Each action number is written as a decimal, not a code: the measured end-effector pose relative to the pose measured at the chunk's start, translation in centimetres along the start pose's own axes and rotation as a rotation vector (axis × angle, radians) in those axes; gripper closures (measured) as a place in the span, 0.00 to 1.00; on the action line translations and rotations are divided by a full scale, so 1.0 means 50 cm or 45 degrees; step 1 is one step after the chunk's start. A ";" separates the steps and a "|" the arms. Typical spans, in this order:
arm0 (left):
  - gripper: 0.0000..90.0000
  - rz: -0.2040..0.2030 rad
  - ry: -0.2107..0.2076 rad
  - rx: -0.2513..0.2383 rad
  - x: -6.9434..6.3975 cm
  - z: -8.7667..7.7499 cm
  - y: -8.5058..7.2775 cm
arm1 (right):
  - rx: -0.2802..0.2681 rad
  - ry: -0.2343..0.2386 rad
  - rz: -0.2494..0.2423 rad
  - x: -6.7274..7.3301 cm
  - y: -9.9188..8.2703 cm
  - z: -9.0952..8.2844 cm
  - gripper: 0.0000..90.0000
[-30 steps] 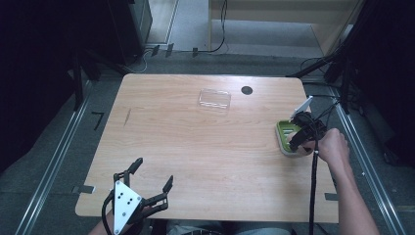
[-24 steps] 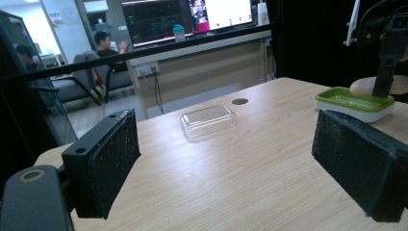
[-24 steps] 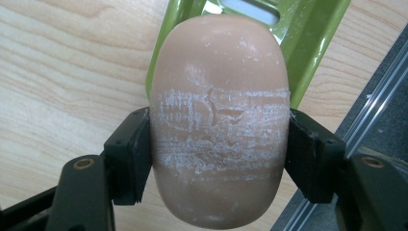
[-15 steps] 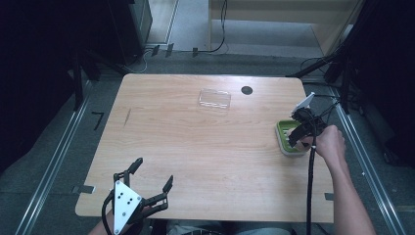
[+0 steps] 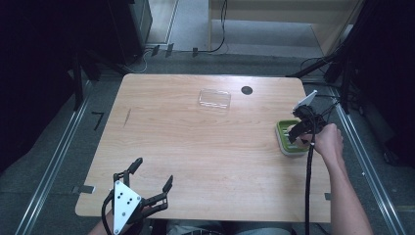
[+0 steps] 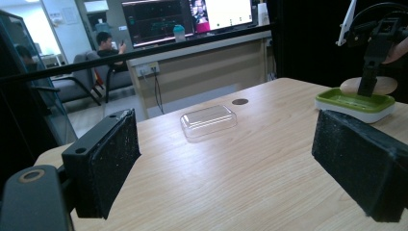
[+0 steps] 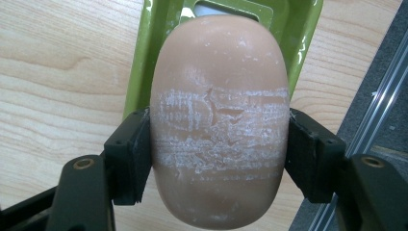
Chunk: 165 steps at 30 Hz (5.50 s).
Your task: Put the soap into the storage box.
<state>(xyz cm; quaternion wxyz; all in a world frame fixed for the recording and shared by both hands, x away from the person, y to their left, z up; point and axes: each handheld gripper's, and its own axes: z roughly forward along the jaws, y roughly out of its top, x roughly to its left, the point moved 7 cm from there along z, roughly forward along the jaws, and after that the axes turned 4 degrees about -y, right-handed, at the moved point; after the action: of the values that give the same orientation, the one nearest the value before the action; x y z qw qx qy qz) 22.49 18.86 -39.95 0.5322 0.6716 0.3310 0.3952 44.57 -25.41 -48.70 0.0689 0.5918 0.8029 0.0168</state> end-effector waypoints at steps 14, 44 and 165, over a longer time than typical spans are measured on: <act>0.11 0.000 0.001 0.000 0.000 0.000 0.000 | -0.013 0.017 0.056 -0.001 0.020 0.014 0.37; 0.11 -0.001 0.001 -0.002 0.001 -0.001 0.000 | 0.003 0.076 0.158 -0.003 0.037 0.052 0.37; 0.11 0.021 -0.020 -0.009 -0.008 0.008 0.002 | 0.048 0.103 -0.243 0.168 -0.205 0.007 0.09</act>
<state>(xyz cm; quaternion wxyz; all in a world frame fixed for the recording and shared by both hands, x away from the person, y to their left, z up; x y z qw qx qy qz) 22.64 18.32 -39.96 0.5338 0.6755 0.3199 0.3955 32.47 -20.46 -50.93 0.0265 0.5125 0.8580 0.0191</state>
